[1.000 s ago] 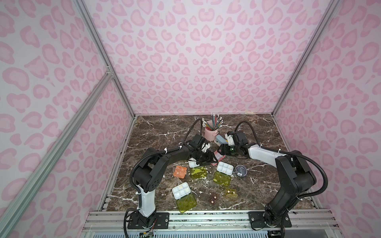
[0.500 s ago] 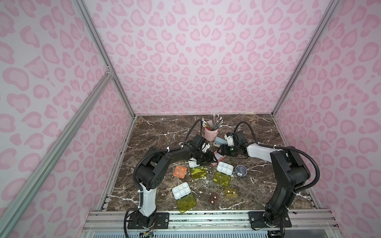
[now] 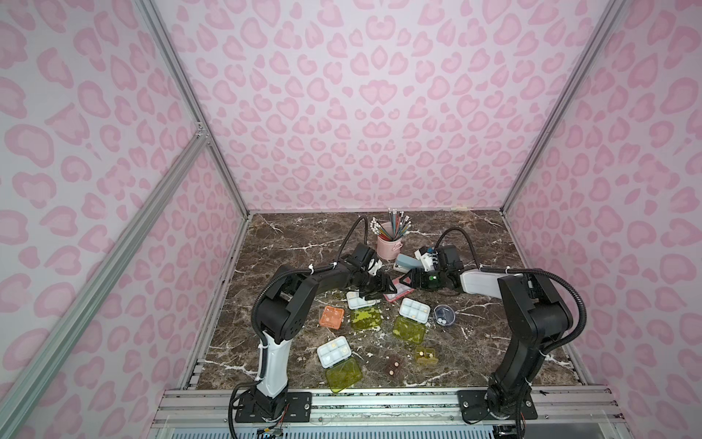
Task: Close pillboxes
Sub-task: Pick up the pillbox at the center of the board.
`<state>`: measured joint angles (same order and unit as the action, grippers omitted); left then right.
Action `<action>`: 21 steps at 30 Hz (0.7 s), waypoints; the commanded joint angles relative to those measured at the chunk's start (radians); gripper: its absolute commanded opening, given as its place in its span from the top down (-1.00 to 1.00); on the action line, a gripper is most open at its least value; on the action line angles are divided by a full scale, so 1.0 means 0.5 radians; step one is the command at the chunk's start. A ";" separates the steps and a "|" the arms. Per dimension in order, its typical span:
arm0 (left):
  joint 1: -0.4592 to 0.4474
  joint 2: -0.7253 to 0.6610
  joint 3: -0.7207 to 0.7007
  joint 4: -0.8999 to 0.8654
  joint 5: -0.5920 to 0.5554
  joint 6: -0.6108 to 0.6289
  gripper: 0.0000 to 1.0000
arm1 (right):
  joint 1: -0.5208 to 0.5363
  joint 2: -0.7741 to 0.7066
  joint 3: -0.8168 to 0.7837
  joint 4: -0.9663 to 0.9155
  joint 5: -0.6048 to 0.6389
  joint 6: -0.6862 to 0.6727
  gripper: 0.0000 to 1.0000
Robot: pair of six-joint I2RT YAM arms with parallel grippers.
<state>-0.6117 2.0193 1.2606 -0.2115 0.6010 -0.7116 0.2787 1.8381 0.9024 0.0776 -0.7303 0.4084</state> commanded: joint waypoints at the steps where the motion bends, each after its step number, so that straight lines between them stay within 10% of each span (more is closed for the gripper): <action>1: 0.002 0.017 0.028 0.056 0.023 0.040 -0.25 | -0.009 0.016 -0.057 0.014 -0.140 0.082 -0.24; 21: 0.021 0.023 0.019 0.080 0.086 0.063 -0.23 | -0.030 -0.058 -0.196 0.275 -0.302 0.244 0.16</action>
<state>-0.6022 2.0335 1.2697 -0.2070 0.6262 -0.7048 0.2634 1.8156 0.8104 0.1772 -0.8616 0.5220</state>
